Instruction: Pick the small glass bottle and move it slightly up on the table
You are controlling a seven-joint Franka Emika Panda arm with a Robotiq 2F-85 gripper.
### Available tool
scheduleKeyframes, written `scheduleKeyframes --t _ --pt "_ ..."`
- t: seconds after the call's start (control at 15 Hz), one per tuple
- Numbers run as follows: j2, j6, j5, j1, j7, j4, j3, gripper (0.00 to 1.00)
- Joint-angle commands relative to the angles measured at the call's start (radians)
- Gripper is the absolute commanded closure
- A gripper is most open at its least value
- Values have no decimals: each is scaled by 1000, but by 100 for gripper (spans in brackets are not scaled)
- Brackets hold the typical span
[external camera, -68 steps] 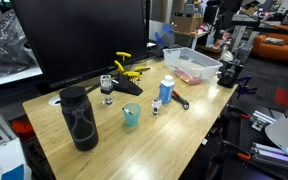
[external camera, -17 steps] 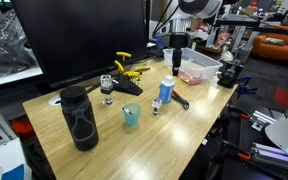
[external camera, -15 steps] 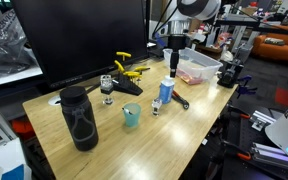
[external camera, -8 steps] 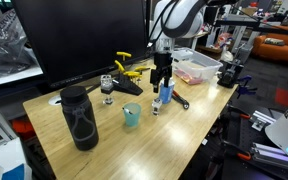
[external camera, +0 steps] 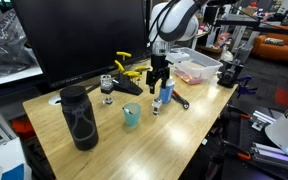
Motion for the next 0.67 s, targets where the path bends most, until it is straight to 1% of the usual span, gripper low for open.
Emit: scheduleKeyframes --t 0.0,0.2,0.47,0.53,0.6 --pt "22 -1 -8 -7 71 12 7 0" --pt "62 31 -27 4 89 17 11 0" --pt "135 71 -68 12 57 46 17 0" --pt "154 103 -81 15 51 52 18 0" --pt "171 100 -90 14 47 65 20 0"
